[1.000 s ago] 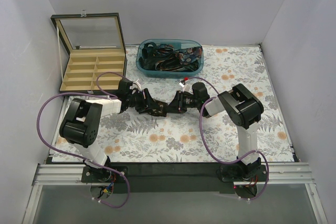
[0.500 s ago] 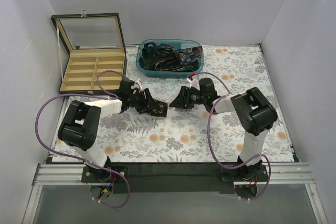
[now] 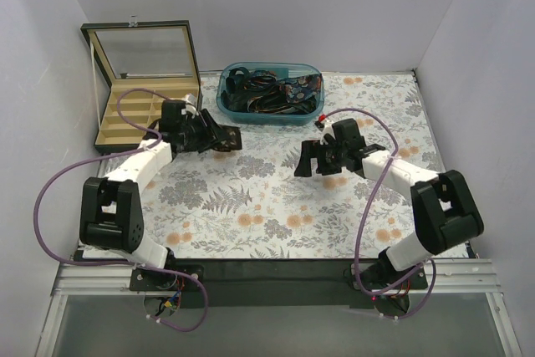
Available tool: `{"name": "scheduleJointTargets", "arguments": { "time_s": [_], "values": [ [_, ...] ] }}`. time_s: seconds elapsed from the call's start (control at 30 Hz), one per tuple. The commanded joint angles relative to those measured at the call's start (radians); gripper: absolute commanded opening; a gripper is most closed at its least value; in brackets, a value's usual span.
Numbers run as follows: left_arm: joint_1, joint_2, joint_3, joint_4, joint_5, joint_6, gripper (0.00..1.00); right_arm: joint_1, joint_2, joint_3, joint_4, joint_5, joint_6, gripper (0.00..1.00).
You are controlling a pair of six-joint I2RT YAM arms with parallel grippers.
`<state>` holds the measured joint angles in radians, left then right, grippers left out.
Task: Roll the ties
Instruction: Place the rolled tie into the container
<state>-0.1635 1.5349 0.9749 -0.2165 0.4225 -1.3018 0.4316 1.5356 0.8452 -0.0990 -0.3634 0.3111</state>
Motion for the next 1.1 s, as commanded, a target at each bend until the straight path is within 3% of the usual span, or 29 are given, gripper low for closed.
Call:
{"name": "scheduleJointTargets", "arguments": {
  "time_s": [0.0,0.17,0.67,1.07],
  "values": [
    [0.082,-0.052,0.086,-0.078,-0.050,-0.040,0.01,-0.010,-0.086,0.008,-0.161,0.109,-0.085,0.84],
    [0.207,-0.021,0.226,-0.200,-0.158,-0.093,0.00,-0.016,-0.132,0.014,-0.211,0.112,-0.092,0.95],
    [0.476,0.140,0.436,-0.383,-0.379,-0.168,0.00,-0.050,-0.106,0.022,-0.232,0.011,-0.132,0.97],
    [0.533,0.307,0.634,-0.432,-0.548,-0.140,0.00,-0.051,-0.107,-0.015,-0.243,0.040,-0.173,0.97]
  ]
}}
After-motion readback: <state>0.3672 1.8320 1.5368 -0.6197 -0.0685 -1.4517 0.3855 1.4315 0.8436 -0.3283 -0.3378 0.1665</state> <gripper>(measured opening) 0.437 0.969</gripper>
